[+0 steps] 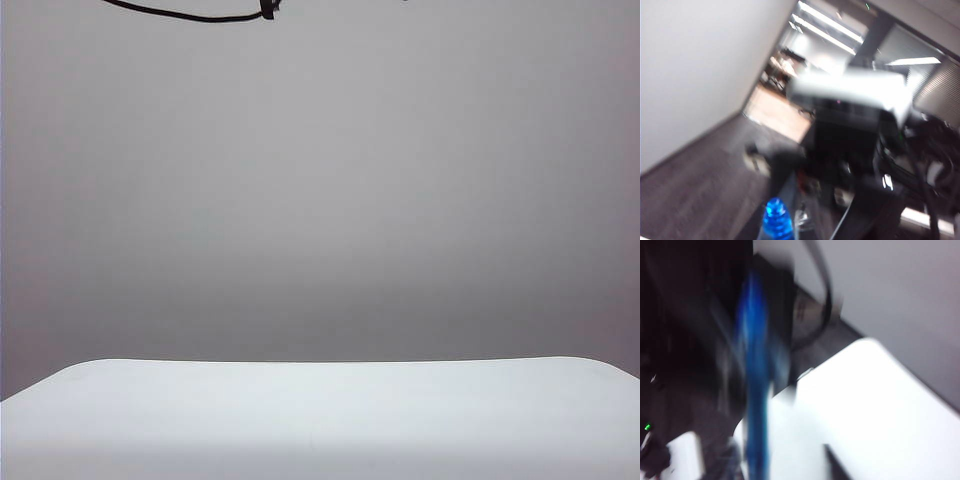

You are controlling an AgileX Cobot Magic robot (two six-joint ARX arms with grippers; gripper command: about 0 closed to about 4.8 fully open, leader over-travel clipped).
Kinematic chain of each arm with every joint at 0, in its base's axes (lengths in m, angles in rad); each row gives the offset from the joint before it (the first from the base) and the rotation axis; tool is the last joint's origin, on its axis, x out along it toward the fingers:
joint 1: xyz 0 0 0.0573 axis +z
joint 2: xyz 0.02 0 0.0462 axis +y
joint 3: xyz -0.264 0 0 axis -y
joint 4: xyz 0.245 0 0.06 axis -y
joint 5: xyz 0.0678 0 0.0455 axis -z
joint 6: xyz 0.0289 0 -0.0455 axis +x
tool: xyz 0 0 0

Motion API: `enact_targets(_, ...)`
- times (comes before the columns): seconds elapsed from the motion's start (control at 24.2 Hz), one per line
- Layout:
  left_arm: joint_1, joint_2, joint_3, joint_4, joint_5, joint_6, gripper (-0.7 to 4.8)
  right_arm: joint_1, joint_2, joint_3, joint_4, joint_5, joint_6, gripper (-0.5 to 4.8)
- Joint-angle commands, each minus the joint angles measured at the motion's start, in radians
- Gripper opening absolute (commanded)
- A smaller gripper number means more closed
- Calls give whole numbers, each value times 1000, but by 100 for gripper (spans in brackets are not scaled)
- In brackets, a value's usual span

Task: Pick up the pen and remove the cap.

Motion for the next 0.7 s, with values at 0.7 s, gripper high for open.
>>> enact_targets(0.7, -3, 1, 2, 129, 56, -70, -5, 0, 21, 5, -92, -143, -44, 289)
